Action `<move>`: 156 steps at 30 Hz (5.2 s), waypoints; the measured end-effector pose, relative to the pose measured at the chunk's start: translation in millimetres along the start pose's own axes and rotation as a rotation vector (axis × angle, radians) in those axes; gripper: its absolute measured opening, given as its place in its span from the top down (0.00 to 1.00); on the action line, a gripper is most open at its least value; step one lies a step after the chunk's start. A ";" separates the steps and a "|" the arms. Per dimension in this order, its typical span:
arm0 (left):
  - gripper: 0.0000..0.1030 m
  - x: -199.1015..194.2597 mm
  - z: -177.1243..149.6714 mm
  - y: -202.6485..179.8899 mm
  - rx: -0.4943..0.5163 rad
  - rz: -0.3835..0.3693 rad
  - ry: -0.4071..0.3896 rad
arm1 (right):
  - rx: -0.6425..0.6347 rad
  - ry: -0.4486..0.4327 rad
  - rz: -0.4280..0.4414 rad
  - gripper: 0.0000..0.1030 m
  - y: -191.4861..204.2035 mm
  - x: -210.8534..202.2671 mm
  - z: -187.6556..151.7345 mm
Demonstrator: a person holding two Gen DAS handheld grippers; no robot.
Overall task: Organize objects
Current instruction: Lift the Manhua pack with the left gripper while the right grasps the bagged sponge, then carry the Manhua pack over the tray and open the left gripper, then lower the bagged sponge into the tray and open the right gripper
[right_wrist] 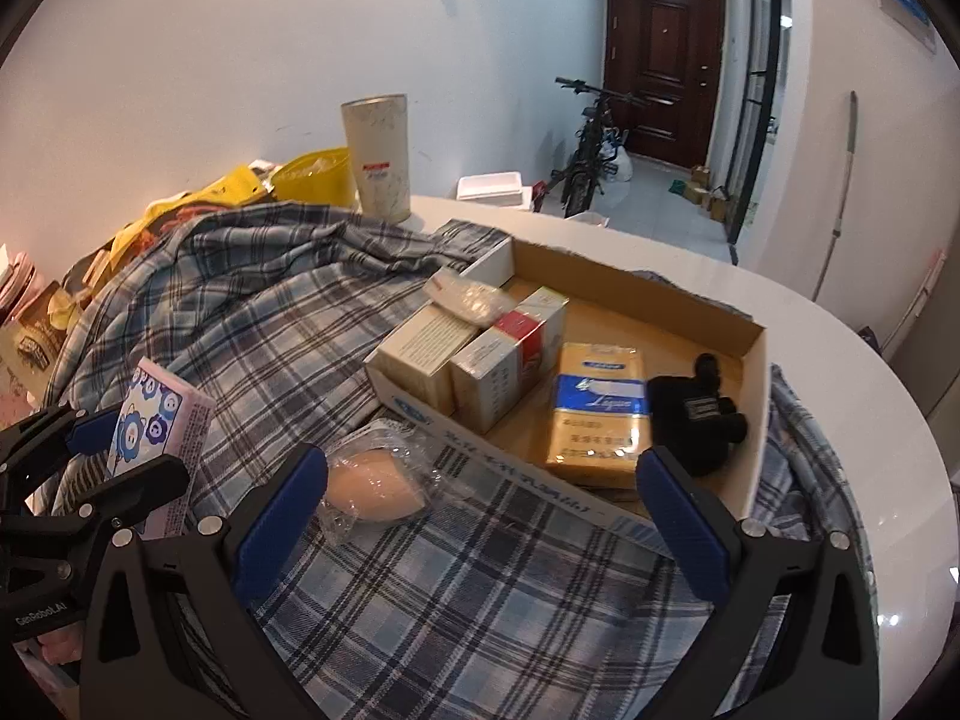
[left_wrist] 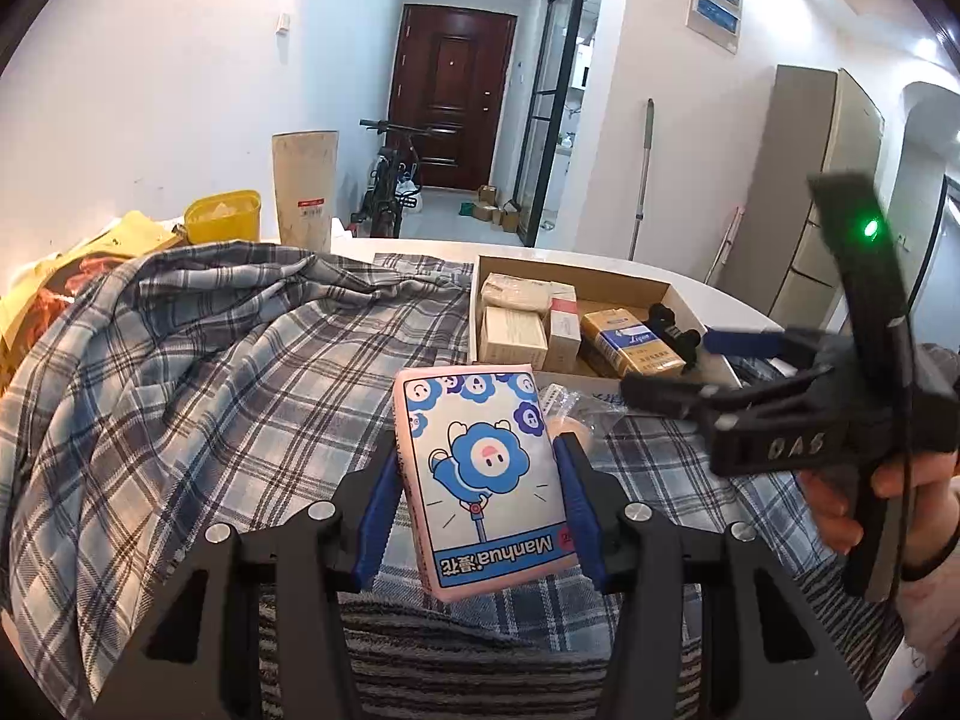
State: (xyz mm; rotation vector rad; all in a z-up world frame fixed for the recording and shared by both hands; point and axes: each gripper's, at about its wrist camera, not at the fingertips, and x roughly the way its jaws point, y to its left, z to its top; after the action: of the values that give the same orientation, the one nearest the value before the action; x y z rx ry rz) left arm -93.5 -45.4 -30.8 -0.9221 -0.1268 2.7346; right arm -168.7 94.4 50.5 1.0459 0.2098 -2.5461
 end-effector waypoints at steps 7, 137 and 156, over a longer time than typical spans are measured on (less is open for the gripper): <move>0.49 2.7 -1.7 8.8 -0.033 0.000 -0.006 | 0.002 0.111 0.069 0.00 4.2 37.8 -8.4; 0.14 178.9 129.7 -83.2 -0.019 -0.035 -0.180 | 0.187 -0.134 -0.253 0.44 -163.1 77.4 40.5; 0.14 77.2 155.2 -111.3 0.076 -0.127 -0.312 | 0.178 -0.427 -0.355 0.01 -143.1 -41.1 81.0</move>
State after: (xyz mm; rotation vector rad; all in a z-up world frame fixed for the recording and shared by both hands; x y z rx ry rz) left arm -223.4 82.1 65.6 -0.4468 -0.1319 2.7223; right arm -251.3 215.1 136.2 0.5305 0.0541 -3.0835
